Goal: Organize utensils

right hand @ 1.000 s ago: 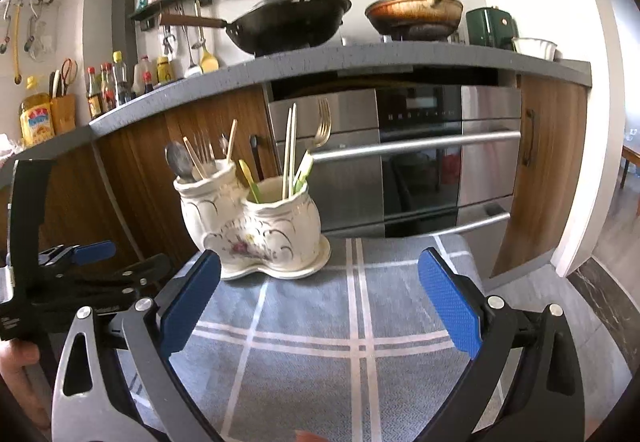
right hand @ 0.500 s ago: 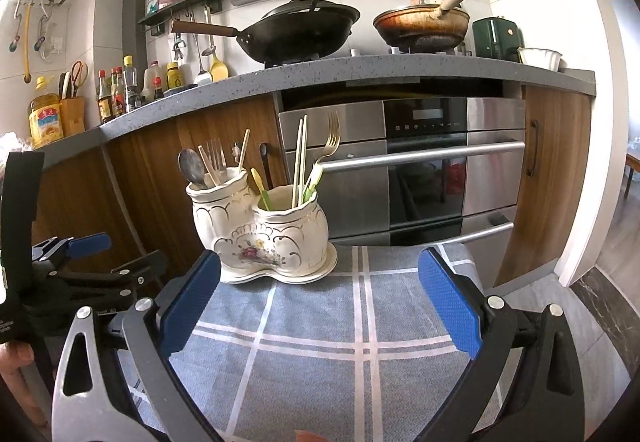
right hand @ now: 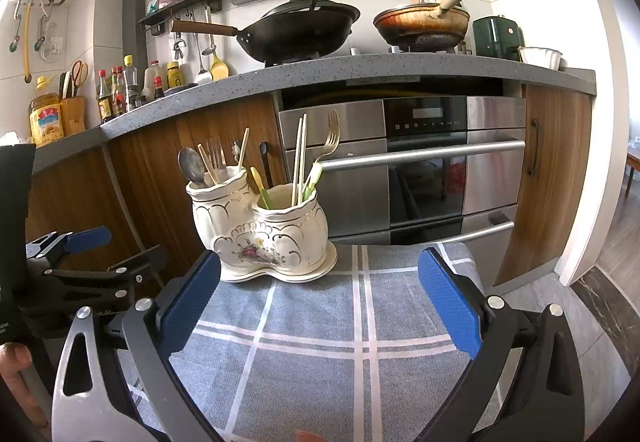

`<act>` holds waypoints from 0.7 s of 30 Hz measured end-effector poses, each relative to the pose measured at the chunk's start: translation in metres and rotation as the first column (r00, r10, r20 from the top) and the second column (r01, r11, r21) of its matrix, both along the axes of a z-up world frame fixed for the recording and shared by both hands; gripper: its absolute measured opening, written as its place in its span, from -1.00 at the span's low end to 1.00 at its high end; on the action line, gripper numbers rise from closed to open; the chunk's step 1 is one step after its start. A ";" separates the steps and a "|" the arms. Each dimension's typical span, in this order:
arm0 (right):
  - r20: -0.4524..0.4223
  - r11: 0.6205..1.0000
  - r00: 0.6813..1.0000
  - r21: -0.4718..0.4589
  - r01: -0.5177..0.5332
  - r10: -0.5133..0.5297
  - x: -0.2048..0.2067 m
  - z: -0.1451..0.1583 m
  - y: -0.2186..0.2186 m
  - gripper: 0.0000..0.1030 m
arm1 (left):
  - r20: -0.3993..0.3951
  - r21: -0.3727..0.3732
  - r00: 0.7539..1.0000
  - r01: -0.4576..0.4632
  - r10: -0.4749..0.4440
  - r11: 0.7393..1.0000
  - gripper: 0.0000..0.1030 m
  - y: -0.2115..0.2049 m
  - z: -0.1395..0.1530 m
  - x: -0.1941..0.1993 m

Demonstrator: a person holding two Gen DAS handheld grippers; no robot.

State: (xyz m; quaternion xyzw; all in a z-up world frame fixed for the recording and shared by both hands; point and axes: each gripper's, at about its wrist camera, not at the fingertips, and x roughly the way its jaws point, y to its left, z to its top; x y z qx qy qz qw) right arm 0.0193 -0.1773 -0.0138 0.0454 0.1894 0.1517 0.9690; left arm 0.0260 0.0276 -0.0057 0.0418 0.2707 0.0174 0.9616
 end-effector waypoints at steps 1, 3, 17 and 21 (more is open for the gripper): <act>-0.001 1.000 1.000 0.000 0.000 0.000 0.000 0.000 0.000 0.89 | 0.001 -0.002 1.000 -0.001 0.001 1.000 0.93 0.000 0.000 0.000; -0.001 1.000 1.000 0.000 0.000 0.000 0.000 0.000 0.000 0.89 | 0.004 -0.003 1.000 -0.005 0.005 1.000 0.93 0.001 0.001 0.000; -0.003 1.000 1.000 -0.002 0.001 -0.001 0.000 0.000 0.001 0.89 | 0.003 0.001 1.000 -0.008 0.008 1.000 0.93 0.002 -0.001 0.000; -0.002 1.000 1.000 -0.001 0.001 -0.001 0.000 0.000 0.001 0.89 | 0.002 0.001 1.000 -0.009 0.009 1.000 0.93 0.002 0.000 0.000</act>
